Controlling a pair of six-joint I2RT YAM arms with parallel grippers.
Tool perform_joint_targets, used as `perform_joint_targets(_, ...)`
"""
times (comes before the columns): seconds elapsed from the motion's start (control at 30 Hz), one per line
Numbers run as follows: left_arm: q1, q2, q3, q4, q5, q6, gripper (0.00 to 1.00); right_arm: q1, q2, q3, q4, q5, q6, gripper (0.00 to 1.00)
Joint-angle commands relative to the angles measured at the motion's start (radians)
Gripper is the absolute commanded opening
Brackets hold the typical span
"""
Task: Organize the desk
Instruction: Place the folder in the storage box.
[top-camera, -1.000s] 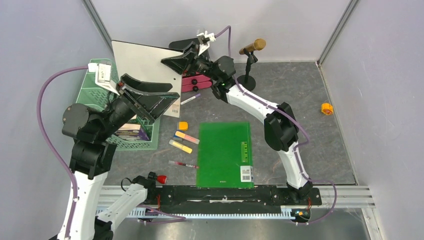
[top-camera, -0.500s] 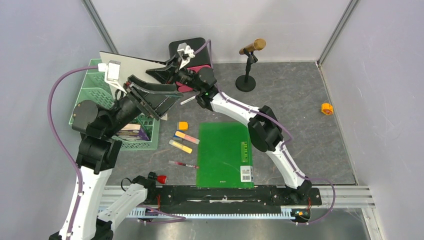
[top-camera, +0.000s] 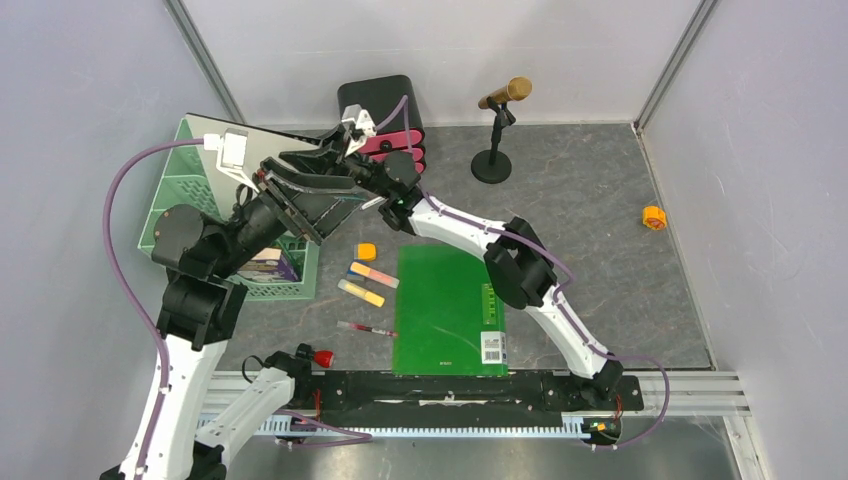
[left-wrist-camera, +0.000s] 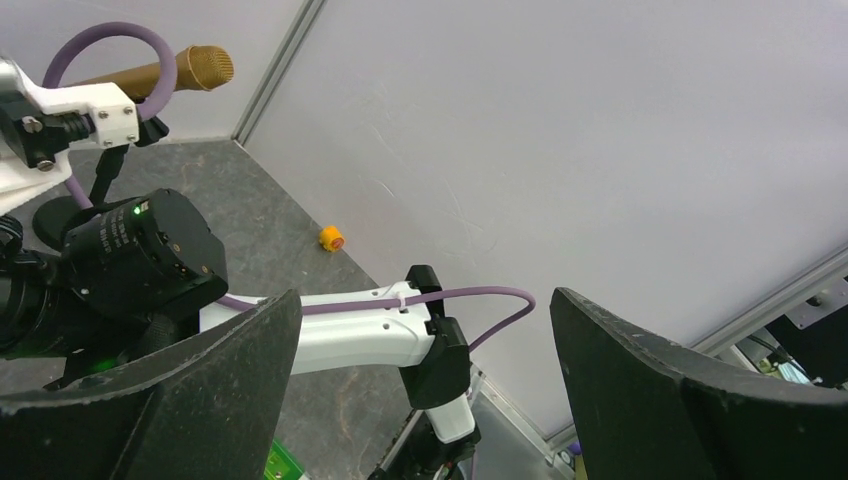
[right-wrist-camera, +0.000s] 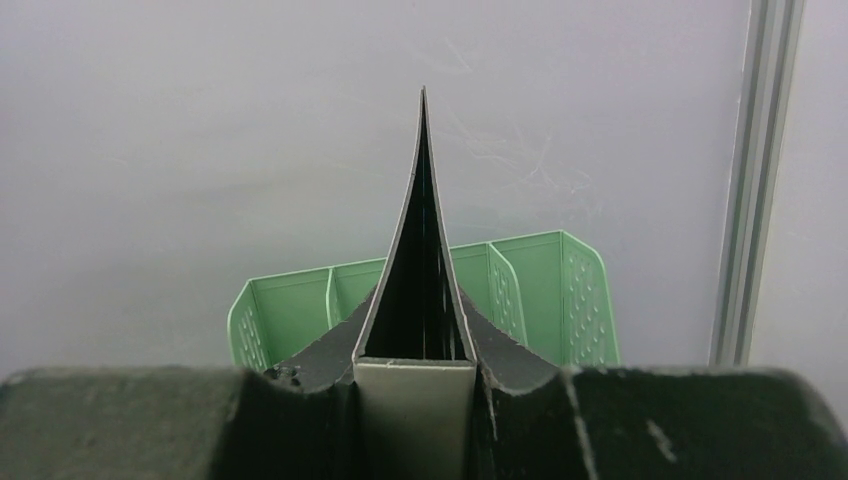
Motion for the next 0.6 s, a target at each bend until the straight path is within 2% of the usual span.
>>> perform_joint_targets(0.0, 0.003, -0.009, -0.006, 0.033, 0.013, -0.019, 1.00, 0.009, -0.011, 0.079, 0.177, 0.057, -0.043, 0.00)
perform_joint_targets(0.57, 0.004, -0.048, -0.070, 0.021, -0.002, -0.011, 1.00, 0.064, 0.078, 0.112, 0.245, 0.112, -0.103, 0.00)
